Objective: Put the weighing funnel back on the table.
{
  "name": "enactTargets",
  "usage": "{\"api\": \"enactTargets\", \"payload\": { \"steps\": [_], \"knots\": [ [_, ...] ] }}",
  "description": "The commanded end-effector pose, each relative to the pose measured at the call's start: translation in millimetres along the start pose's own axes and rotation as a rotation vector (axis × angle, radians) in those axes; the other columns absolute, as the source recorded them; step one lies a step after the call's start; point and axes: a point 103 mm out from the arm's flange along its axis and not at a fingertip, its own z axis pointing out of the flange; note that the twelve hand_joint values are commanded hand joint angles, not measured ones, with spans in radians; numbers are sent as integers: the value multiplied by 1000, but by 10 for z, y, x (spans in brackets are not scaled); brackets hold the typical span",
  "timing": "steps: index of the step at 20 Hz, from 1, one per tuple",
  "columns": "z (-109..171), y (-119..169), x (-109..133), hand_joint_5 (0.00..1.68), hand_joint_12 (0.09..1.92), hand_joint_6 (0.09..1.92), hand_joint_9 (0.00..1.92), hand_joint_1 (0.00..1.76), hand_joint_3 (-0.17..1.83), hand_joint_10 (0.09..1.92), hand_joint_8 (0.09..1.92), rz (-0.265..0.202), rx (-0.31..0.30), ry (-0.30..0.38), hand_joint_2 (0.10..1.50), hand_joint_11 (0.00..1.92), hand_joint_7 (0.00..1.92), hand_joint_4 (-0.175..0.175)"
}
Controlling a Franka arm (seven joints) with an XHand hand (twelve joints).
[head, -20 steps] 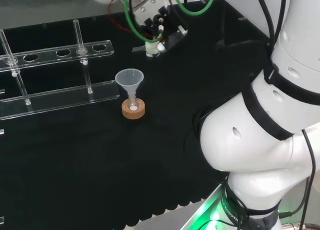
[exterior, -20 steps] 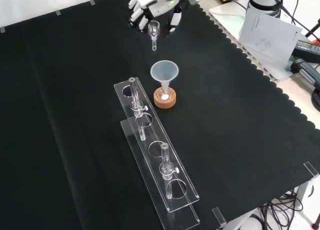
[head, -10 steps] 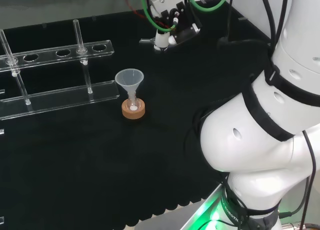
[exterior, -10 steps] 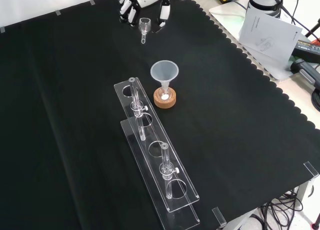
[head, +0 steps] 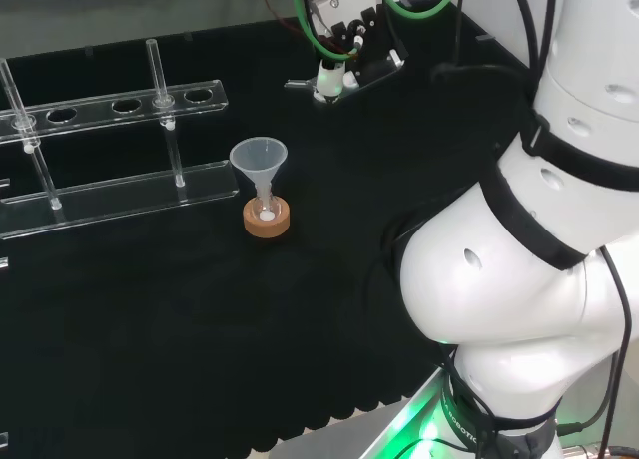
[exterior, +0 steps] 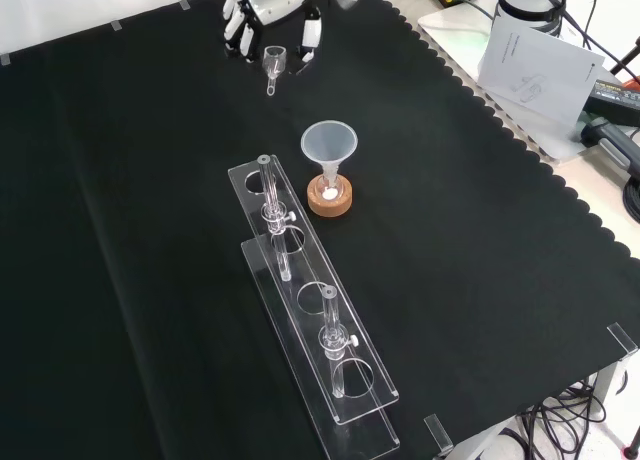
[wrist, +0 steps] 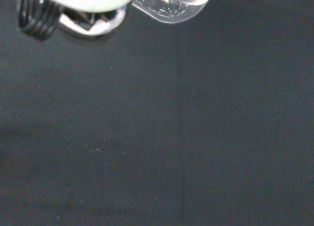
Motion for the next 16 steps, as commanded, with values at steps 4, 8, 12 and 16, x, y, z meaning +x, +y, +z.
{"api": "enactTargets", "payload": {
  "steps": [4, 8, 12, 16],
  "knots": [
    [257, 470, -37, 1269, 1066, 664, 985, 1119, 615, 320, 655, -16, 33, -10, 675, 766, 635, 175],
    [370, 644, 23, 1268, 1067, 665, 985, 1119, 615, 319, 655, -29, 60, 0, 675, 766, 635, 175],
    [471, 813, 172, 1268, 1068, 665, 985, 1119, 614, 319, 656, -61, 65, -26, 675, 766, 635, 175],
    [587, 958, 256, 1267, 1068, 666, 985, 1119, 614, 318, 656, -87, 82, -36, 676, 766, 635, 175]
  ]
}}
